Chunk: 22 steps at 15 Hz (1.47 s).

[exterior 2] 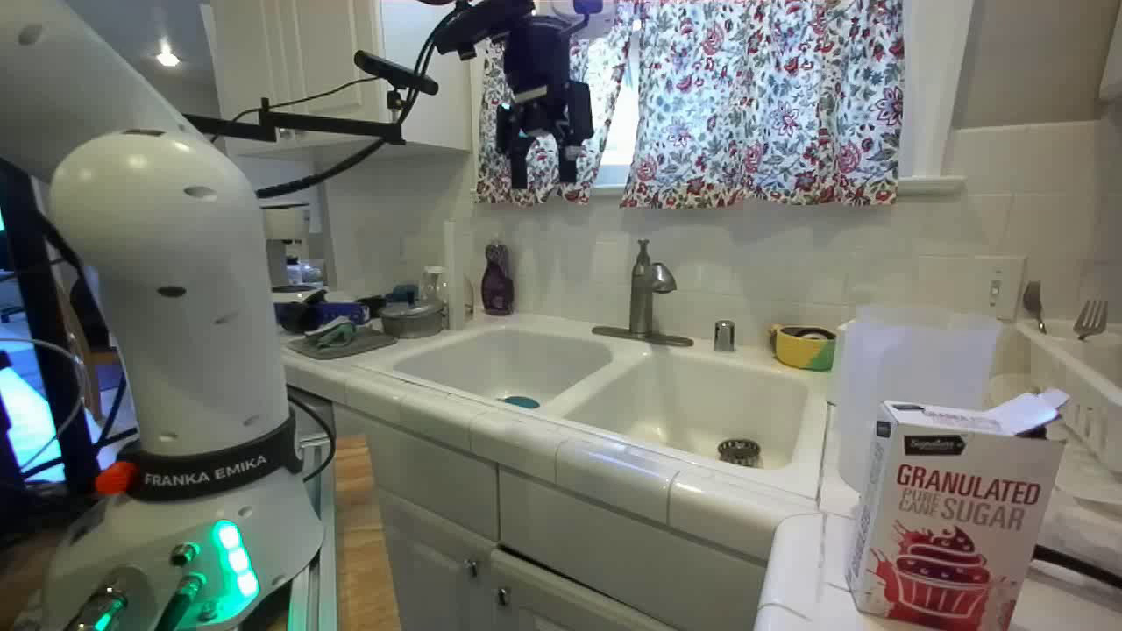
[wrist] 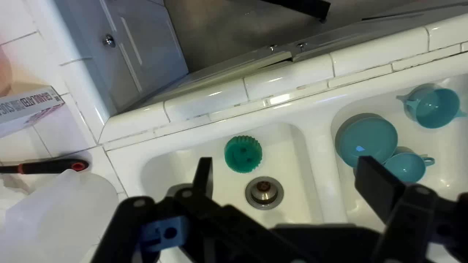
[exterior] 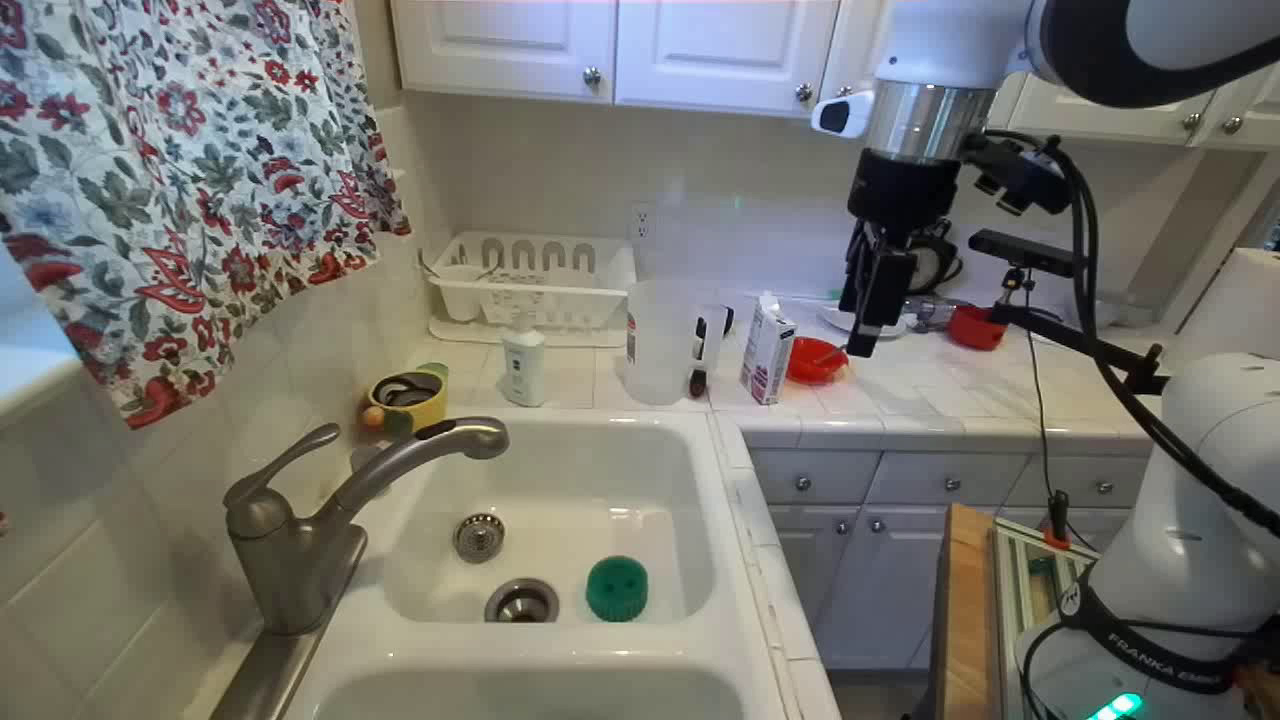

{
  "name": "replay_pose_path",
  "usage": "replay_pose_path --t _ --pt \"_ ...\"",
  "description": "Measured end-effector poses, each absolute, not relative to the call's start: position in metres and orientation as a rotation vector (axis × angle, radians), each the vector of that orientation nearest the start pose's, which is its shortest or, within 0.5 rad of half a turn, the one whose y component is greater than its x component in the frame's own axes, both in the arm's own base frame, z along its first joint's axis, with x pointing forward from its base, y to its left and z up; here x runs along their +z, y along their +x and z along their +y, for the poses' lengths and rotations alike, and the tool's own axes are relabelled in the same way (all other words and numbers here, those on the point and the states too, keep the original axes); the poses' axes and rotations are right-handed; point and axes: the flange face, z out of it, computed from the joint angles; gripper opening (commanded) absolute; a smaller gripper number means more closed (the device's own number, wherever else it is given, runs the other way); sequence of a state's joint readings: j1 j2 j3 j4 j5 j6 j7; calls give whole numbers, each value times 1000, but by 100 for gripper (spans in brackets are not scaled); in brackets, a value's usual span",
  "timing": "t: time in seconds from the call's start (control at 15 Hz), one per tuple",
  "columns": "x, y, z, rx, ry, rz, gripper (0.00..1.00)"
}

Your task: Pick up the jar and put it in the sink

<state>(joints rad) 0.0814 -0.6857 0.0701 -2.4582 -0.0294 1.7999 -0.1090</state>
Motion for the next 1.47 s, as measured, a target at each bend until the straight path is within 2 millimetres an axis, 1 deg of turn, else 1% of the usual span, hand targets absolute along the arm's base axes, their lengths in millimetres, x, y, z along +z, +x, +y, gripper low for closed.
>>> replay_pose_path --t 0.47,0.67,0.87,1.0,1.13,1.27,1.47 --pt "529 344 53 -43 -3189 -403 100" --pt "527 350 55 -110 -3192 -347 100" --pt "509 374 60 -249 -3186 -197 100" --pt "493 395 62 -310 -3176 -95 100" --pt "476 418 60 -350 -3163 22 100" --pt "464 441 53 -371 -3162 123 100" --pt "462 475 32 -401 -3196 246 100"
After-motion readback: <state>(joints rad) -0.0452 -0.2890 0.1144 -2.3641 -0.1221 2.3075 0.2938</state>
